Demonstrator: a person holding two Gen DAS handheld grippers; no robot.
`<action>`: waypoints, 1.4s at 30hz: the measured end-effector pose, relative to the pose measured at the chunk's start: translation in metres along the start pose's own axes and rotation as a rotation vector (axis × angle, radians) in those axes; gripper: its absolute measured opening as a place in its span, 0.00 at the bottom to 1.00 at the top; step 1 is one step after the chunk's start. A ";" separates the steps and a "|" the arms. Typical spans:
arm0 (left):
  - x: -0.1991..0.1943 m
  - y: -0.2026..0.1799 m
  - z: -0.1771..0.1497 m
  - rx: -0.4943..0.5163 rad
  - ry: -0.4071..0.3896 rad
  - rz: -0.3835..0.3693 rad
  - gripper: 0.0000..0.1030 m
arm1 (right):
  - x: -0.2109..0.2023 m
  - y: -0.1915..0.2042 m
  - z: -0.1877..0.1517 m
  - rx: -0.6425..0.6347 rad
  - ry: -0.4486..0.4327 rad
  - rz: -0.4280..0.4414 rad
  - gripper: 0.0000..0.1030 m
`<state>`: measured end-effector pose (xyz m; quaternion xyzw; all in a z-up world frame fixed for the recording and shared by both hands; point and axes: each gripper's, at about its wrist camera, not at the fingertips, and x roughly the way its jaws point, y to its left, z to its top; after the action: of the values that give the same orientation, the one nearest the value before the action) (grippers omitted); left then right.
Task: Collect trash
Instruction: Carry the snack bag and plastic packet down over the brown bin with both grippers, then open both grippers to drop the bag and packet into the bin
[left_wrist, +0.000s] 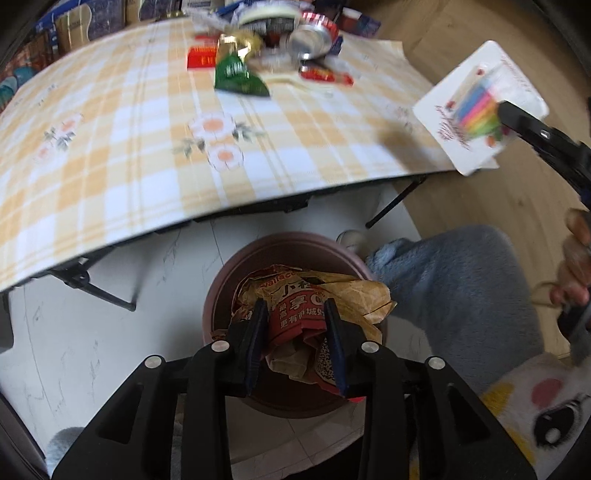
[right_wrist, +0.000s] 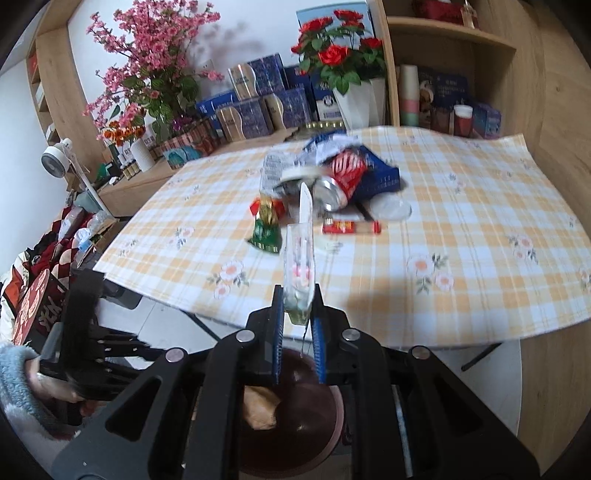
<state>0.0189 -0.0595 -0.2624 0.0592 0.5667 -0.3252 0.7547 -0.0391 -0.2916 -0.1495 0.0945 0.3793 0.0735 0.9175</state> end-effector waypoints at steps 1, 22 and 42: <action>0.006 -0.001 0.000 0.003 -0.005 0.002 0.34 | 0.002 0.000 -0.004 0.000 0.007 0.001 0.16; -0.077 0.030 -0.036 -0.083 -0.453 0.283 0.92 | 0.081 0.058 -0.074 -0.197 0.268 0.175 0.17; -0.056 0.051 -0.044 -0.172 -0.376 0.366 0.92 | 0.145 0.041 -0.111 -0.159 0.451 0.087 0.17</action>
<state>0.0029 0.0241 -0.2417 0.0349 0.4221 -0.1392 0.8951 -0.0183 -0.2086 -0.3162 0.0195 0.5632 0.1616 0.8101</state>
